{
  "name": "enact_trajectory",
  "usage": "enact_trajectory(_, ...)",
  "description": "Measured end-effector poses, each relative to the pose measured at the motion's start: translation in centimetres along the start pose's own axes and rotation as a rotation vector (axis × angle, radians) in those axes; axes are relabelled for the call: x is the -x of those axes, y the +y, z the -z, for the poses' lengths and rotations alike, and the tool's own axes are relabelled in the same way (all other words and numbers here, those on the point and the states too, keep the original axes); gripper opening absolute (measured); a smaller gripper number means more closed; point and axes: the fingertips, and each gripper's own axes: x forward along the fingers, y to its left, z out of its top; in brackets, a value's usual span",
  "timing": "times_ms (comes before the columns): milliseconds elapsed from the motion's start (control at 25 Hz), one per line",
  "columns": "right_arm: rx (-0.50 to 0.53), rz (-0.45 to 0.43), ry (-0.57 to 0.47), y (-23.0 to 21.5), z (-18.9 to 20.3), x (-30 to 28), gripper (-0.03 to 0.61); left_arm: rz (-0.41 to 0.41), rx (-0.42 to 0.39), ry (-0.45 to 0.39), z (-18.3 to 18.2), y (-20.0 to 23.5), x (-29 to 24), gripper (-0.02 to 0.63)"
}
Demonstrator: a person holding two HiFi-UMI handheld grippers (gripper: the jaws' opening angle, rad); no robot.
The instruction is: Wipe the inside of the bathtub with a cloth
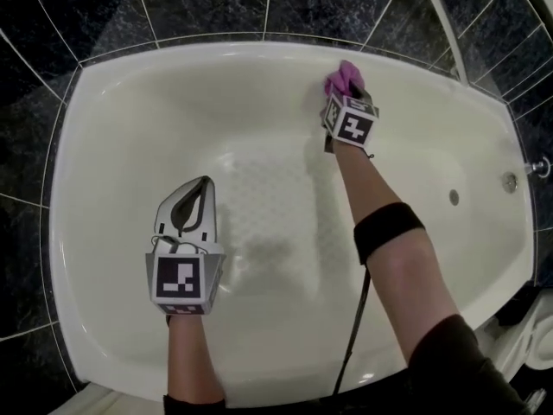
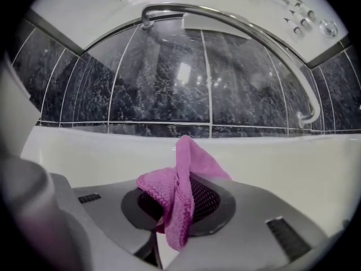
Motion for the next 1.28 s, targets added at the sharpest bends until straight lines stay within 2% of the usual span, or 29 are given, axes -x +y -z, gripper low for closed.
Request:
enact_trajectory(120, 0.004, 0.020, 0.008, 2.4, 0.2, -0.3, 0.089, -0.033, 0.022, 0.001, -0.3, 1.3, 0.5, 0.000)
enact_trajectory(200, 0.033, 0.001, 0.007, 4.6, 0.1, -0.4, 0.089, -0.068, 0.049, 0.011, -0.8, 2.1, 0.8, 0.000)
enact_trajectory(480, 0.175, -0.261, -0.039, 20.1, -1.9, -0.2, 0.089, -0.167, 0.125, 0.021, -0.5, 5.0, 2.0, 0.000)
enact_trajectory(640, 0.202, -0.351, -0.050, 27.1, -2.1, -0.1, 0.089, -0.201, 0.102, 0.012, 0.2, 6.6, 2.7, 0.000)
enact_trajectory(800, 0.252, -0.462, -0.043, 33.9, -1.6, 0.1, 0.089, -0.227, 0.164, 0.019, -0.4, 7.2, 3.0, 0.000)
enact_trajectory(1000, 0.280, -0.606, -0.025, 42.7, -1.0, 0.4, 0.087, -0.250, 0.174, 0.025, 0.2, 8.1, 3.4, 0.000)
enact_trajectory(1160, 0.280, -0.692, 0.037, 46.7, 0.6, 0.5, 0.087, -0.264, 0.152, 0.010, 0.8, 8.9, 3.8, 0.000)
enact_trajectory(1280, 0.259, -0.675, 0.020, 45.6, 0.3, 0.7, 0.089, -0.264, 0.150, 0.014, 1.0, 8.9, 3.9, 0.000)
